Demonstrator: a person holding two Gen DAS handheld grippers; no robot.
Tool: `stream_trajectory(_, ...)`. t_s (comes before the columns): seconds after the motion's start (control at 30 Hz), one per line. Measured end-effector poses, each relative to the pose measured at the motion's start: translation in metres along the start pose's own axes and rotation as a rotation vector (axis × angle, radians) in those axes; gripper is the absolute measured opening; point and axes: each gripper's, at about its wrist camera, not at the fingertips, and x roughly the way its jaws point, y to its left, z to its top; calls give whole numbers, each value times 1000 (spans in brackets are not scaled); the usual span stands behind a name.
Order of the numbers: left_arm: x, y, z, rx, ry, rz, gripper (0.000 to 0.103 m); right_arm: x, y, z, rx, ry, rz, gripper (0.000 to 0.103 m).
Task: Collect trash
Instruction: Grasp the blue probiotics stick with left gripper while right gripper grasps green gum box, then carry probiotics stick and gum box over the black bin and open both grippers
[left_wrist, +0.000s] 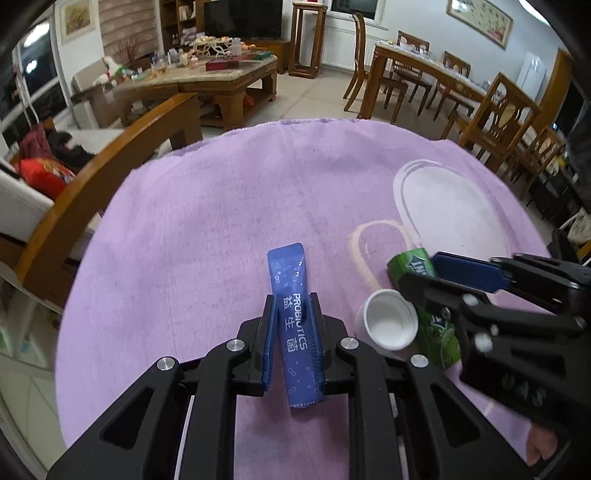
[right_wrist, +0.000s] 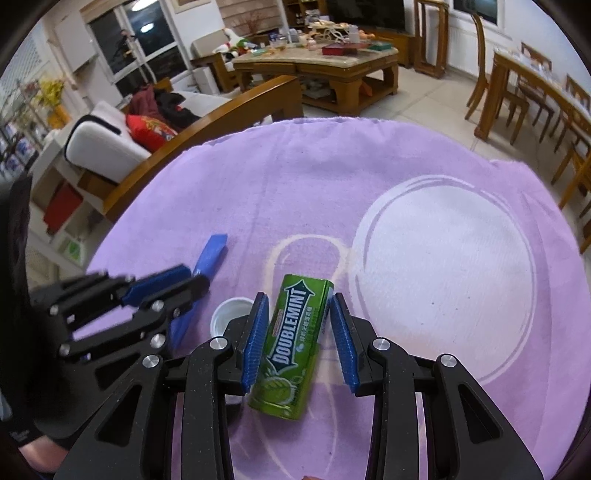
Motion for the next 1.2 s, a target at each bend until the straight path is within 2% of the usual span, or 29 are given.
stream_trajectory(0.1, -4, 7, -5, -22, -6, -38, 19, 1, -6, -1, 44, 8, 20, 35)
stream_trajectory(0.2, -8, 4, -12, -2, -14, -62, 19, 4, -5, -5, 50, 18, 16, 36)
stream_trajectory(0.4, -8, -10, -16, 59, -23, -13, 19, 6, 19, -14, -86, -9, -121, 35)
stream_trajectory(0.5, -10, -17, -21, 105, -22, 2, 19, 4, 23, -24, -145, -31, -160, 32)
stream_trajectory(0.67, -13, -10, -27, 84, -55, -36, 14, -10, 14, -43, -130, -90, -84, 31)
stream_trajectory(0.77, -19, -6, -30, 54, -82, -69, 10, -33, 10, -52, -106, -154, -25, 31)
stream_trajectory(0.87, -29, -11, -29, 60, -111, -65, 10, -57, 0, -56, -91, -207, 12, 31)
stream_trajectory(0.97, -43, -21, -27, 64, -151, -65, 10, -82, -14, -64, -73, -251, 46, 31)
stream_trajectory(1.2, -77, -72, -14, 103, -254, -130, 10, -136, -64, -88, 2, -347, 81, 31)
